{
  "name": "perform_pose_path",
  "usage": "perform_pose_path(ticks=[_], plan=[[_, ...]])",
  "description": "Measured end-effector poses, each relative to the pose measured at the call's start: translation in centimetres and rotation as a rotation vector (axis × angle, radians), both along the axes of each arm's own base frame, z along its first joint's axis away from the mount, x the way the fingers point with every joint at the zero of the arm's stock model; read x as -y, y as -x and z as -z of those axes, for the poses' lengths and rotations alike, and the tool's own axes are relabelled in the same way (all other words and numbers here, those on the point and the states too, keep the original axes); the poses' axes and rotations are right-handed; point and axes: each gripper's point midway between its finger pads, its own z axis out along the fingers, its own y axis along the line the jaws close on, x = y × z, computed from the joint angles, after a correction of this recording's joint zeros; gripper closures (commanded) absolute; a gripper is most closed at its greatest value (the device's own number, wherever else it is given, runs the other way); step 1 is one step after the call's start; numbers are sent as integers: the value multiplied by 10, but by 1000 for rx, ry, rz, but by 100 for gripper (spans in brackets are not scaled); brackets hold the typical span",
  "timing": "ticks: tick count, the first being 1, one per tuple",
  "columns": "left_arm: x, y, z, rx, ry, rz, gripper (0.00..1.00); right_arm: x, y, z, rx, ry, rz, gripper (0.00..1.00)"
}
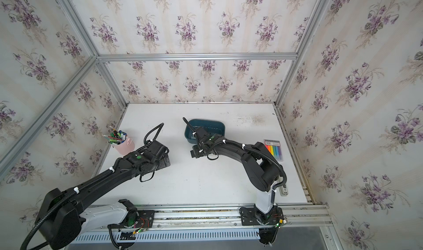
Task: Put the eraser in the storage box
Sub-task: Pick up the eraser from the center of the board.
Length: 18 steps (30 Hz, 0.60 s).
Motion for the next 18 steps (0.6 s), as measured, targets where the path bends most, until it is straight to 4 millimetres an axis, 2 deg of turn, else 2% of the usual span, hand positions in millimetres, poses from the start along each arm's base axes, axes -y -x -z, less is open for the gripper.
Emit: perform_pose_path(ticks=[5, 7, 13, 18], plan=[[-7, 5, -5, 22, -3, -11, 0, -29, 9, 4, -3, -20, -59, 43], [-8, 6, -4, 18, -10, -12, 0, -34, 6, 9, -3, -12, -62, 43], [-8, 6, 1, -1, -23, -12, 0, -32, 7, 34, -30, 44, -55, 44], [-8, 5, 1, -2, -24, -12, 0, -32, 1, 35, -17, 63, -43, 47]])
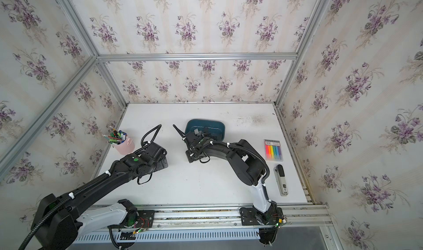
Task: Put the eraser in the storage box
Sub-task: Pick up the eraser from the center of the board.
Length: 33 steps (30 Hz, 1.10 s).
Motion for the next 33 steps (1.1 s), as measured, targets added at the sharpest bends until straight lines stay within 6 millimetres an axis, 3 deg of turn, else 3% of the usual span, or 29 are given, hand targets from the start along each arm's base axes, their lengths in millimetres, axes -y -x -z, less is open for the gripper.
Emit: perform_pose_path(ticks=[4, 9, 21, 28, 33], plan=[[-1, 0, 0, 2, -2, -4, 0, -2, -4, 3, 8, 13, 4, 51], [-2, -1, -1, 4, -4, -8, 0, -1, -9, 5, 23, 28, 14, 63], [-3, -1, -2, 10, 0, -13, 0, 8, 0, -1, 7, 35, 29, 81], [-4, -1, -1, 7, -2, -15, 0, 9, 3, -33, 48, 1, 30, 81], [-5, 0, 0, 5, -3, -16, 0, 13, -5, -73, 118, -24, 52, 81]])
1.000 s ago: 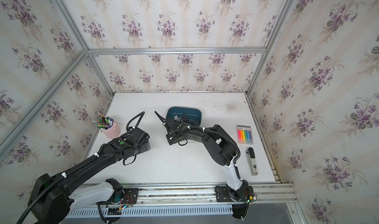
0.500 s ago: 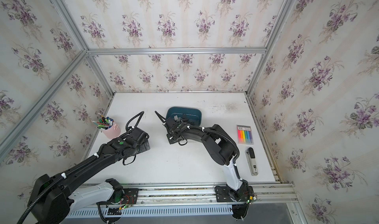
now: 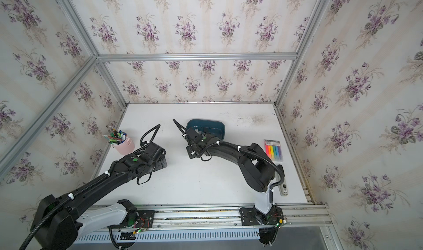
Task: Put the eraser in the storage box
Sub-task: Pick up the eraser from the center of the board, then place the eraser in the storage box.
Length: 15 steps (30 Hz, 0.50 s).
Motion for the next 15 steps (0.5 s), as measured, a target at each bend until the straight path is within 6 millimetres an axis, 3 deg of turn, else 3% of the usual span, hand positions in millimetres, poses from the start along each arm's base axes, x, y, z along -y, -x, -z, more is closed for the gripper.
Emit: perform_pose_path(ticks=[4, 7, 12, 15], plan=[[0, 0, 0, -1, 0, 0, 0, 5, -26, -33, 65, -21, 30, 80], [0, 0, 1, -5, 0, 1, 0, 14, -54, -48, 93, -31, 63, 80], [1, 1, 4, -17, -2, 3, 0, 34, -91, -33, 57, -20, 120, 80], [2, 1, 6, -27, -2, 5, 0, 38, -98, -17, 21, 1, 123, 79]])
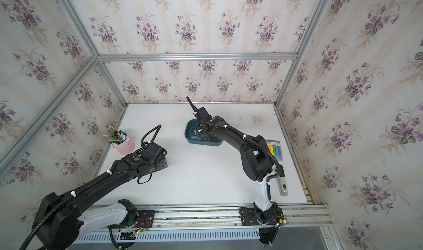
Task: Put the eraser in the storage box
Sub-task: Place the eraser in the storage box.
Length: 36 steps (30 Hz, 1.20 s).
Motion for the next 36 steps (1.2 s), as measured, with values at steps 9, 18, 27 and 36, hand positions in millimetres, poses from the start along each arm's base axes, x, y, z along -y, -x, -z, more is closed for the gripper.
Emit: perform_pose_path(ticks=[9, 18, 27, 36], plan=[[1, 1, 2, -11, 4, 3, 0, 10, -6, 30, -69, 25, 14, 77], [1, 1, 2, -11, 3, 3, 0, 12, -9, 36, -87, 22, 17, 48], [1, 1, 3, -14, -1, 10, 0, 15, -5, 27, -77, 13, 17, 22], [2, -1, 1, -14, -5, 19, 0, 17, -4, 35, -80, 26, 18, 18]])
